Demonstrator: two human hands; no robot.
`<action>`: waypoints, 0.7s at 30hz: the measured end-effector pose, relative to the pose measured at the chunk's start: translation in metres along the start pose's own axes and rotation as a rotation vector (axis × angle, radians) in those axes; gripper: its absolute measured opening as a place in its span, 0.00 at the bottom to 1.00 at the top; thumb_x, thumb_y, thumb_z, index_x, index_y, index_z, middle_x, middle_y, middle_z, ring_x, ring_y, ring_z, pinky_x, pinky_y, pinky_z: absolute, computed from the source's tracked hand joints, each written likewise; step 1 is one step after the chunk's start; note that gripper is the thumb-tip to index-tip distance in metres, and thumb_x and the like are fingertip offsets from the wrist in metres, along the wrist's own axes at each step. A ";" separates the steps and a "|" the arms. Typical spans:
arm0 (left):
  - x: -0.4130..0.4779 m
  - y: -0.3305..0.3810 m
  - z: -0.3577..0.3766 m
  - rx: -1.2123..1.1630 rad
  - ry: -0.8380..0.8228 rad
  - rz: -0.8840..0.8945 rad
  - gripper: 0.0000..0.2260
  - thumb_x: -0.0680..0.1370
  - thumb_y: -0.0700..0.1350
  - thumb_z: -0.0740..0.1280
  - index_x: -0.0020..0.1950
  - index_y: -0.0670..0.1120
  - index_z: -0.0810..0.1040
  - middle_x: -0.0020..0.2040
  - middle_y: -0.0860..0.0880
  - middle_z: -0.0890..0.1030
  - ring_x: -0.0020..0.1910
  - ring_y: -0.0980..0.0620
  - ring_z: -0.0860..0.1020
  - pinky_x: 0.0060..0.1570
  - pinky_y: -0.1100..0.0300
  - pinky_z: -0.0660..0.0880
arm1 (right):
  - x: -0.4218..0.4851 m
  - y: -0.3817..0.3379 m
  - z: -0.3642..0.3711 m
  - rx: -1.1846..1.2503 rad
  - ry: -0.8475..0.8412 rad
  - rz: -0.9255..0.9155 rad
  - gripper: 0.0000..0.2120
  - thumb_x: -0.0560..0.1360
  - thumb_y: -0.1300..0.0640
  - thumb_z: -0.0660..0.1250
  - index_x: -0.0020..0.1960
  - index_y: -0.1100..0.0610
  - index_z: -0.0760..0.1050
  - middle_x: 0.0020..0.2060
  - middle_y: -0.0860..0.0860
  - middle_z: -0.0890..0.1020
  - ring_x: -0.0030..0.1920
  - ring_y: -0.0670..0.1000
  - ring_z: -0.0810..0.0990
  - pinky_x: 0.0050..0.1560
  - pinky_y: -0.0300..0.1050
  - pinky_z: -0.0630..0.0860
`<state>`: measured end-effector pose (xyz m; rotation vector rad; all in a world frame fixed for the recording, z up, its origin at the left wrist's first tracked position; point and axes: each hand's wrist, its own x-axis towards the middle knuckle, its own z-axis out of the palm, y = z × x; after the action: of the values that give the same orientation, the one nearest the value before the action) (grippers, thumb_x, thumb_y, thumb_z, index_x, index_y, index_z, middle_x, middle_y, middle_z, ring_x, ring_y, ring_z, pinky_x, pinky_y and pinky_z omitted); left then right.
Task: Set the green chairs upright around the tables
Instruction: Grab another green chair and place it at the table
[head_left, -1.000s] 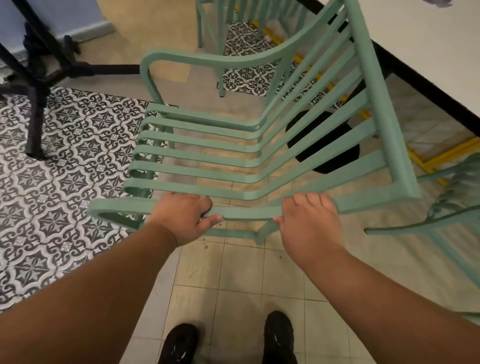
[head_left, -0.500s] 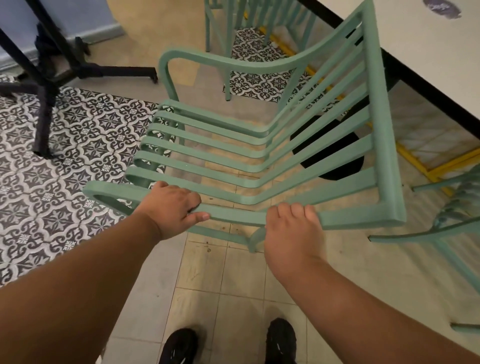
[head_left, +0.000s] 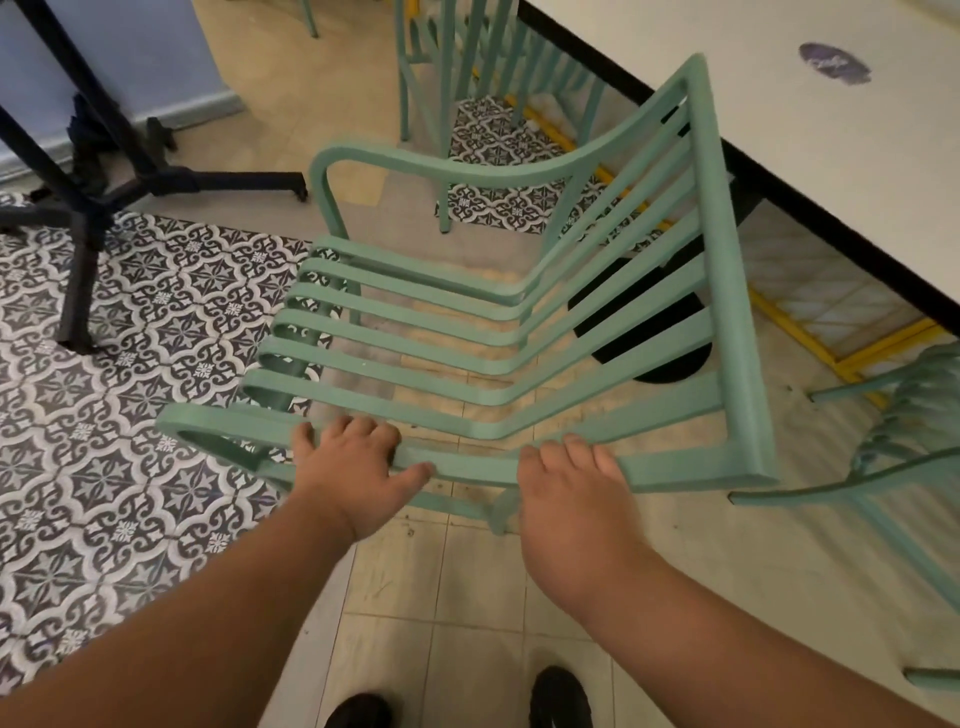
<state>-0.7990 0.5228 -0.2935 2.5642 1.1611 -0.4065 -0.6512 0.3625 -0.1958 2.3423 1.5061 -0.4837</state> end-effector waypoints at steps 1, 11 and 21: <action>-0.008 0.012 0.000 -0.068 0.019 -0.023 0.33 0.74 0.75 0.44 0.68 0.59 0.72 0.70 0.54 0.73 0.75 0.47 0.63 0.74 0.34 0.53 | -0.005 0.003 -0.006 0.052 0.044 -0.018 0.29 0.83 0.54 0.57 0.81 0.57 0.54 0.77 0.54 0.63 0.80 0.58 0.53 0.79 0.52 0.47; -0.033 0.120 0.003 -0.499 0.093 -0.068 0.28 0.78 0.70 0.47 0.70 0.61 0.72 0.73 0.58 0.71 0.79 0.49 0.58 0.73 0.30 0.53 | 0.014 0.101 -0.118 0.073 0.409 0.044 0.21 0.81 0.54 0.62 0.73 0.59 0.69 0.71 0.57 0.73 0.80 0.61 0.56 0.78 0.58 0.58; -0.018 0.160 -0.005 -0.548 0.106 0.055 0.27 0.82 0.60 0.41 0.42 0.52 0.76 0.41 0.54 0.80 0.51 0.51 0.77 0.75 0.37 0.53 | 0.054 0.144 -0.112 0.200 0.266 0.154 0.14 0.79 0.64 0.59 0.64 0.64 0.71 0.74 0.61 0.65 0.75 0.63 0.63 0.70 0.59 0.70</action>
<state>-0.6882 0.4116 -0.2584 2.1461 1.0532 0.0617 -0.4861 0.3980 -0.1078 2.7455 1.4262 -0.3053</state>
